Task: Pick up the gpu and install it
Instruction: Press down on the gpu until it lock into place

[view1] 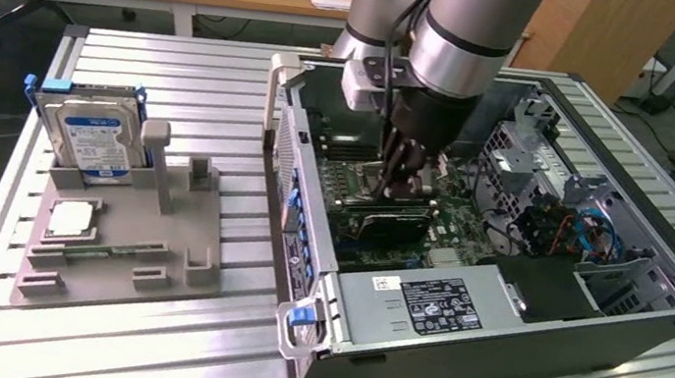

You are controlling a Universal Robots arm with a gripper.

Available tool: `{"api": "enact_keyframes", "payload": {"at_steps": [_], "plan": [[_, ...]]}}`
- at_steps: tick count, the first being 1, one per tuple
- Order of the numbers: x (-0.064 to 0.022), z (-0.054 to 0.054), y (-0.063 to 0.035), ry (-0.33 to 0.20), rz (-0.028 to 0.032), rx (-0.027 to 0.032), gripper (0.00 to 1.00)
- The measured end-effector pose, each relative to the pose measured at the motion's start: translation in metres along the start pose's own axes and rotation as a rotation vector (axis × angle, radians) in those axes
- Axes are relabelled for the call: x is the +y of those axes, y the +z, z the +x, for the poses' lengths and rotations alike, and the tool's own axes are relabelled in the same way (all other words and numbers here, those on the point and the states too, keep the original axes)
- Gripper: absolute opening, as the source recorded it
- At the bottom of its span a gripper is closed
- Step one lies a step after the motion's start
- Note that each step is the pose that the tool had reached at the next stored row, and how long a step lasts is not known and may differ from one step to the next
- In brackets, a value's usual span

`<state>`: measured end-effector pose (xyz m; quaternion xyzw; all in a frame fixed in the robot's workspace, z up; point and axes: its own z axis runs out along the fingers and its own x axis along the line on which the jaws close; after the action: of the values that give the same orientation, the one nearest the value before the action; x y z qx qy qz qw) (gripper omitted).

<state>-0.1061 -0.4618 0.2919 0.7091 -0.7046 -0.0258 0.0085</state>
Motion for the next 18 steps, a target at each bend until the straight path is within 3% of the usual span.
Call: {"api": "enact_keyframes", "payload": {"at_steps": [8,9,18], "plan": [[-0.0008,0.0,-0.0001,0.004,-0.1455,0.0017,0.1],[-0.0021,0.0,-0.0001,0.005,-0.1815,0.0028,0.1],[-0.0133,0.0,-0.0004,0.009,-0.3448,0.0031,0.1]]}}
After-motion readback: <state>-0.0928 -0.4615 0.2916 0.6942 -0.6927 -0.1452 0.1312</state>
